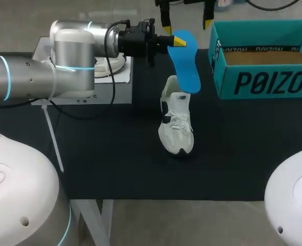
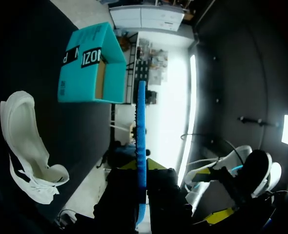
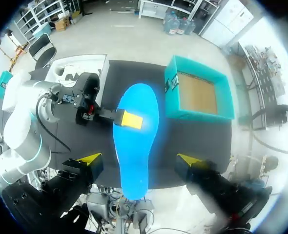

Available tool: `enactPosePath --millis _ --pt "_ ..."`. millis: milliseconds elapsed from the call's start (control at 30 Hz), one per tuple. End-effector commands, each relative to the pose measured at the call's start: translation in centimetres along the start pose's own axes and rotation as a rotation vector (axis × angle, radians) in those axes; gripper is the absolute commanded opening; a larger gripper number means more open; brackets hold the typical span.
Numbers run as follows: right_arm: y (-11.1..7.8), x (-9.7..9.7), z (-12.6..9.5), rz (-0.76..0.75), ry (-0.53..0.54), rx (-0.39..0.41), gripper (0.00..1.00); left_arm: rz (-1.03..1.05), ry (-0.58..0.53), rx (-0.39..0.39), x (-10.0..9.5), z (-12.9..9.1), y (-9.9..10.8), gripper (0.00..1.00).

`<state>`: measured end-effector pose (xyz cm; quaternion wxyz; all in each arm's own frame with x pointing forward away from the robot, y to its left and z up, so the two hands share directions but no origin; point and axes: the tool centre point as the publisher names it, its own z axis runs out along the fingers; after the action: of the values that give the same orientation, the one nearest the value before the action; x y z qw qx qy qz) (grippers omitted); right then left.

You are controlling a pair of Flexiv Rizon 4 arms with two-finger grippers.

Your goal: Take the shoe out of the shoebox, open the shoe tongue, remove and reinsert the insole, then place the shoe into the shoebox

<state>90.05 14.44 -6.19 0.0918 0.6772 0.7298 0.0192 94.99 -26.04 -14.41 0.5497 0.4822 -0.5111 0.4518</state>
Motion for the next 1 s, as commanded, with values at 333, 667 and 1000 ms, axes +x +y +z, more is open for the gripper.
enactPosePath --millis 333,667,1000 --pt "0.50 -0.19 -0.11 0.191 0.146 0.015 1.00 0.009 0.007 0.012 -0.14 -0.01 -0.01 0.00" --pt "0.44 0.03 -0.07 0.173 0.131 0.008 1.00 0.009 0.013 0.010 -0.31 0.17 -0.11 0.00" --pt "0.06 -0.04 -0.06 0.174 0.142 0.016 1.00 0.023 0.007 0.021 0.07 -0.26 -0.47 0.00"
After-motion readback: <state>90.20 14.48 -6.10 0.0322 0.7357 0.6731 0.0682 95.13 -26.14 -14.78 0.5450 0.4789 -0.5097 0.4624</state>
